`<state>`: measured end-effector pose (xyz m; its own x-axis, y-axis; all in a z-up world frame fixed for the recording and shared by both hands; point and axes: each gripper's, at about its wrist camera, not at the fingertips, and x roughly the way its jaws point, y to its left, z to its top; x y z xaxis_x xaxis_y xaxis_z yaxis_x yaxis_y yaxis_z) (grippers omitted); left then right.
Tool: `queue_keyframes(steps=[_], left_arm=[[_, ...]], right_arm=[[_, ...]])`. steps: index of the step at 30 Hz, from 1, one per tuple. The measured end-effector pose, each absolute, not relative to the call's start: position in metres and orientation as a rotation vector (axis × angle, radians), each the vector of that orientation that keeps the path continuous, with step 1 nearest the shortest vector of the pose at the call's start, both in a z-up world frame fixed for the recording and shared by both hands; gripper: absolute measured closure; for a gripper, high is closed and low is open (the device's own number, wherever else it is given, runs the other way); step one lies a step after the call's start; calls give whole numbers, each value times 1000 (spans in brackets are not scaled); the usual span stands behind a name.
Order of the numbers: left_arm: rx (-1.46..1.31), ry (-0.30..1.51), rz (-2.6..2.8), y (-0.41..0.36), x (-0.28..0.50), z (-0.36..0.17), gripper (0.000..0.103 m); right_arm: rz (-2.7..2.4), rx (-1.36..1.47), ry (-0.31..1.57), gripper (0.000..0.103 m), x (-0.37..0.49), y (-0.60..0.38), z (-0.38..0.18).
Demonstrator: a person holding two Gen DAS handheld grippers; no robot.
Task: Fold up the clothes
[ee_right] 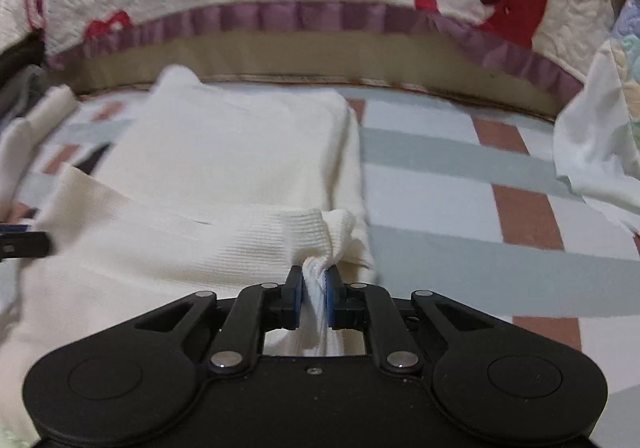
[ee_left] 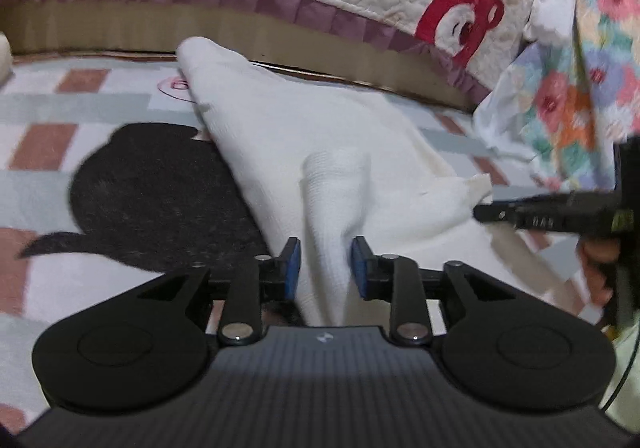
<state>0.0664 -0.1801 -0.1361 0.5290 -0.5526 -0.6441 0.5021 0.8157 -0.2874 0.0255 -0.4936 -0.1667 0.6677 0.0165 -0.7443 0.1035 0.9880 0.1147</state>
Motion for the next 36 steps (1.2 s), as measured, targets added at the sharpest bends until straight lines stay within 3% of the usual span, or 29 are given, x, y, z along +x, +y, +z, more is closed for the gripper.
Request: queue_keyframes(steps=[4, 7, 9, 10, 12, 13, 14, 19, 24, 26, 28, 30, 33, 36], left_arm=[[-144, 838, -701, -169, 46, -127, 70], [-205, 899, -825, -164, 26, -123, 55], [-207, 953, -906, -168, 15, -126, 34], [-192, 971, -917, -172, 10, -130, 34], [-163, 987, -911, -176, -1, -138, 39], [-149, 997, -907, -178, -5, -142, 50], [-127, 1001, -890, -179, -9, -146, 81], [-135, 1064, -765, -174, -16, -155, 81], [-97, 1083, -704, -178, -26, -148, 81], [-83, 1076, -709, -177, -27, -140, 81], [-61, 1013, -729, -180, -28, -122, 80], [-40, 894, -767, -188, -26, -104, 80], [3, 774, -805, -206, -15, -94, 78], [63, 816, -760, -228, 14, -113, 79]], right_arm=[[-85, 214, 818, 77, 22, -500, -164], [-111, 279, 776, 74, -9, -494, -152], [-44, 379, 725, 66, -33, -484, -147], [-9, 409, 718, 62, -44, -477, -147], [46, 424, 738, 55, -60, -461, -153], [38, 380, 774, 55, -62, -452, -159], [12, 309, 816, 55, -64, -445, -166], [-69, 140, 844, 63, -69, -441, -185], [-125, 119, 860, 63, -66, -435, -178], [-138, 144, 843, 56, -73, -434, -169], [-87, 147, 800, 54, -69, -433, -160], [-19, 143, 775, 46, -60, -433, -151], [45, 136, 771, 46, -40, -433, -155], [109, 81, 829, 52, -23, -432, -171]])
